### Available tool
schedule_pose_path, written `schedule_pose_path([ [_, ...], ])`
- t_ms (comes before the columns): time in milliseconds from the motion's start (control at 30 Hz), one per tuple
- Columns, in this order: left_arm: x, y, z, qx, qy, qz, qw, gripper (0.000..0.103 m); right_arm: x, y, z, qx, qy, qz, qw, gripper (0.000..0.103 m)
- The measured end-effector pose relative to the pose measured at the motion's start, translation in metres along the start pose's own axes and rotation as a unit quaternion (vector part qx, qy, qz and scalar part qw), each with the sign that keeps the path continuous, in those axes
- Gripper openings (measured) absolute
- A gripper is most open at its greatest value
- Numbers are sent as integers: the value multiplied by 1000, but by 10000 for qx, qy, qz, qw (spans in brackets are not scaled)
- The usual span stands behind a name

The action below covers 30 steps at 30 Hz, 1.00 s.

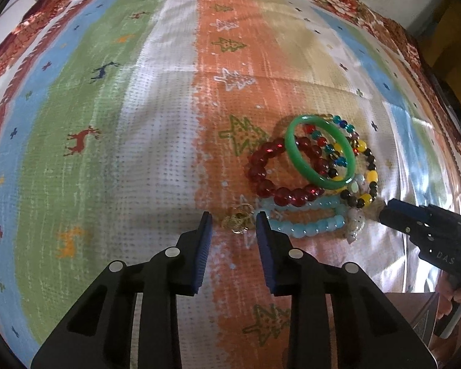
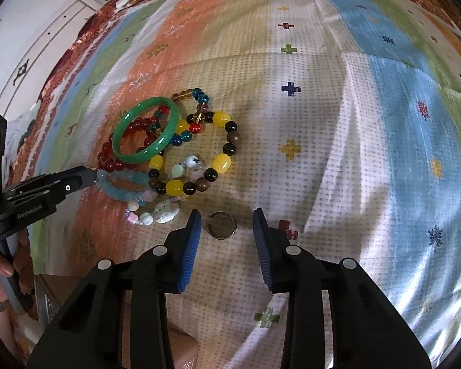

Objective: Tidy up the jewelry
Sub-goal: 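Grasp the gold charm with the left tool while the right tool grasps the silver ring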

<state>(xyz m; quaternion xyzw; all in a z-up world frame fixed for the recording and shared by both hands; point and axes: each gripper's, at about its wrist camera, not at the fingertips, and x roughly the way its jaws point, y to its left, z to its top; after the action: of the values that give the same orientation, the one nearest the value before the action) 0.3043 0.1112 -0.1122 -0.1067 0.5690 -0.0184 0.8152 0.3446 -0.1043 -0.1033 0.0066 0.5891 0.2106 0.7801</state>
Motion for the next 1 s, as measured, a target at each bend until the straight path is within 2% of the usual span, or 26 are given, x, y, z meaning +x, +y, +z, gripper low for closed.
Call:
schedule_pose_path([
  [100,2,-3,-1,66,-6,34,10000,25,2,-5,1,115,35,49,9999,31],
  [167,3,-2,0,28,-26,-19,10000,22,2,-9,3,187,21,74,9998,23],
  [233,4,-2,0,31,-58,-43,10000,19,3,-13,3,224,17,105,9997,20],
  [300,5,-2,-1,86,-74,28,9999,14,2,-14,2,246,6,139,9996,20],
  [567,4,-4,-1,203,-110,113,9997,12,-1,-11,-1,164,11,51,9999,20],
  [867,-1,2,2,66,-111,116,9998,11,-2,-7,-1,141,52,38,9999,20],
  [1000,-7,5,3,-34,-177,49,9998,11,-7,-2,-1,83,-59,0,9999,20],
])
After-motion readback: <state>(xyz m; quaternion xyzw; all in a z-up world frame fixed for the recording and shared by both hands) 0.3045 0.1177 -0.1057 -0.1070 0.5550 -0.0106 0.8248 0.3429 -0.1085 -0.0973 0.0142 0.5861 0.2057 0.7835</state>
